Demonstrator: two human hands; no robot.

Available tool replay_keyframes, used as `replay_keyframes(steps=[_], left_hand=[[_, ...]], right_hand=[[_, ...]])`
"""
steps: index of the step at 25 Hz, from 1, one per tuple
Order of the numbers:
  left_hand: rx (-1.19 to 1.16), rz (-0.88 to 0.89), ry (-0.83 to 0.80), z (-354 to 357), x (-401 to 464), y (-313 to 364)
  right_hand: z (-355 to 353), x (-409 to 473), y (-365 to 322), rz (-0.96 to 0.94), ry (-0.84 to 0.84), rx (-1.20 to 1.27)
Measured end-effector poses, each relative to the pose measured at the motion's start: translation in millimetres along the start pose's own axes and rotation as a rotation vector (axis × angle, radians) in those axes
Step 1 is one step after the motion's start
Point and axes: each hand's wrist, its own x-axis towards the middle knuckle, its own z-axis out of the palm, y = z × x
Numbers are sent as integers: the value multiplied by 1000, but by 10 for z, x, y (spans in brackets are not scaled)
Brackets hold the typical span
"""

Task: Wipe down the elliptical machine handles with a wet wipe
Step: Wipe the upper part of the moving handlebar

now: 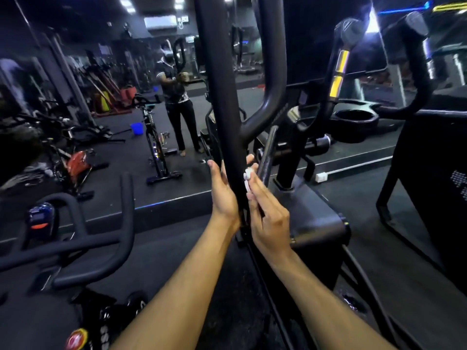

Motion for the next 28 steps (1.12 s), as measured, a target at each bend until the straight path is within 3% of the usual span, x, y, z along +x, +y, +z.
replay_keyframes(steps=[4, 8, 11, 14, 16, 21, 23, 24, 26, 28], left_hand=[[-26, -3, -17, 30, -13, 2], [-55, 55, 69, 86, -70, 31], [-1, 125, 112, 75, -113, 4], [47, 136, 135, 16, -172, -44], [67, 165, 153, -18, -181, -66], [21, 240, 219, 19, -202, -42], [44, 279, 245, 5, -230, -15], [60, 284, 255, 5, -260, -6], [65, 273, 286, 1, -308, -19], [95, 271, 311, 15, -333, -76]], right_hand=[[-158, 111, 49, 363, -40, 210], [-38, 864, -212, 741, -14, 700], [-27, 1053, -120, 882, -262, 906], [-146, 837, 171, 801, -587, 779], [-247, 785, 307, 720, -702, 706], [-8, 1331, 102, 920, -526, 1062], [54, 1285, 79, 981, -572, 1134], [28, 1174, 123, 939, -640, 1082], [-104, 887, 263, 677, -716, 760], [-214, 561, 464, 380, -613, 439]])
